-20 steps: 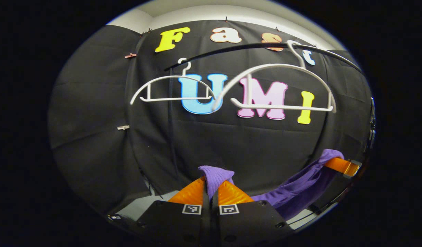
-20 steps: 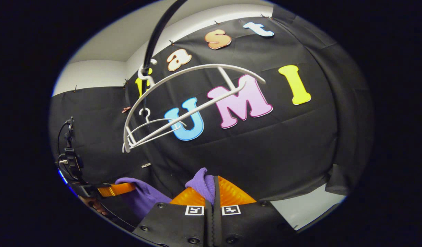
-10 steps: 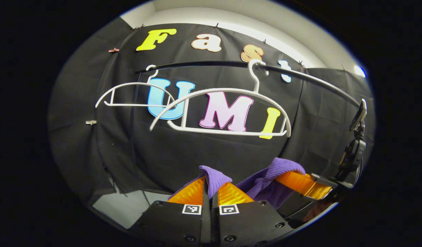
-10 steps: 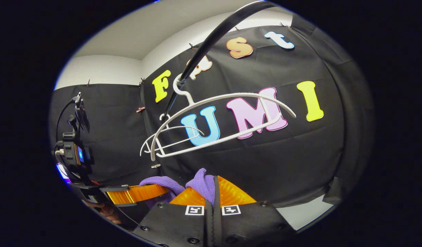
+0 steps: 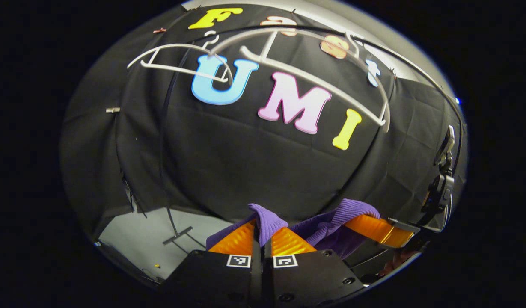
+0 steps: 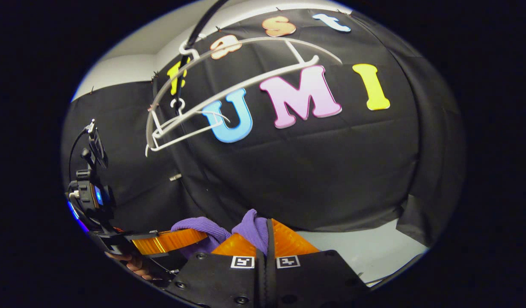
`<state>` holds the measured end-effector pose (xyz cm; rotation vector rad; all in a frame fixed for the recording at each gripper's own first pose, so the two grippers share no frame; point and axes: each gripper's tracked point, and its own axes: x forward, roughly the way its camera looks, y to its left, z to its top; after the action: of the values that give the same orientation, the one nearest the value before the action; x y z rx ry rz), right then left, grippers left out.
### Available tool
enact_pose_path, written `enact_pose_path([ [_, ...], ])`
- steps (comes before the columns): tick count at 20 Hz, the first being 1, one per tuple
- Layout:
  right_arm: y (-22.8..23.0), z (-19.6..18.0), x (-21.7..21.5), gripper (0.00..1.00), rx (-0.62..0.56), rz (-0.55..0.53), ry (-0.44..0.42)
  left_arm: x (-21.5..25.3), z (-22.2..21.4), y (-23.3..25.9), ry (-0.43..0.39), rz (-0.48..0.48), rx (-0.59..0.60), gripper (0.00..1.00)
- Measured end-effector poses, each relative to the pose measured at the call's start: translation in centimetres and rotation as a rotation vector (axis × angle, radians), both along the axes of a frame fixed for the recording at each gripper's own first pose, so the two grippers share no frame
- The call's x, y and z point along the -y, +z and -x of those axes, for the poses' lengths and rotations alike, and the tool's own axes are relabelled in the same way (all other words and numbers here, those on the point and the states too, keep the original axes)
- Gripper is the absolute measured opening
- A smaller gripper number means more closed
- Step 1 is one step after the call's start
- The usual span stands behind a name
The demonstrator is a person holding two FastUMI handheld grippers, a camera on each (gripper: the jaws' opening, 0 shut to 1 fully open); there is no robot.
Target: Grasp the clothes on the hanger with both hands and then place them into the laundry hamper below.
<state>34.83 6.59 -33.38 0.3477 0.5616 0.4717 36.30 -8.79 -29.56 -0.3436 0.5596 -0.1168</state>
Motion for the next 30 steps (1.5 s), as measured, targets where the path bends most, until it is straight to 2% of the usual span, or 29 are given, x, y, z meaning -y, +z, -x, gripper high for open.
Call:
enact_pose_path([
  [4,-7.9,0.9,-0.2,0.04,-0.130,0.093,0.028,-0.6,0.5,-7.6,-0.030,-0.072,-0.135,0.05],
  [10,-19.5,5.7,0.2,0.04,-0.313,0.265,0.134,-0.4,3.6,-18.3,-0.076,-0.142,-0.351,0.05],
  [11,-21.3,6.7,0.4,0.05,-0.345,0.288,0.152,-0.4,4.2,-19.4,-0.087,-0.153,-0.385,0.02],
  [15,-26.2,9.3,1.6,0.05,-0.478,0.363,0.166,0.4,7.2,-23.5,-0.128,-0.183,-0.523,0.05],
  [17,-27.6,10.7,1.3,0.05,-0.554,0.366,0.170,-0.3,8.1,-24.2,-0.122,-0.243,-0.621,0.05],
  [18,-27.8,11.8,1.3,0.13,-0.597,0.350,0.182,-0.4,8.1,-23.9,-0.112,-0.260,-0.641,0.08],
  [20,-26.4,12.7,2.7,0.69,-0.612,0.354,0.190,-0.4,8.0,-23.9,-0.114,-0.271,-0.641,0.53],
  [21,-28.1,11.9,2.4,0.97,-0.604,0.377,0.182,-0.2,8.4,-24.2,-0.119,-0.269,-0.640,0.75],
  [22,-28.3,11.8,2.8,0.99,-0.599,0.387,0.183,-0.3,8.6,-24.1,-0.119,-0.270,-0.638,0.97],
  [23,-28.4,11.9,2.6,0.99,-0.595,0.392,0.180,-0.3,8.5,-24.7,-0.118,-0.266,-0.639,0.93],
  [30,-25.1,11.6,2.5,0.99,-0.544,0.376,0.102,-0.1,8.4,-22.9,-0.153,-0.244,-0.592,0.93],
])
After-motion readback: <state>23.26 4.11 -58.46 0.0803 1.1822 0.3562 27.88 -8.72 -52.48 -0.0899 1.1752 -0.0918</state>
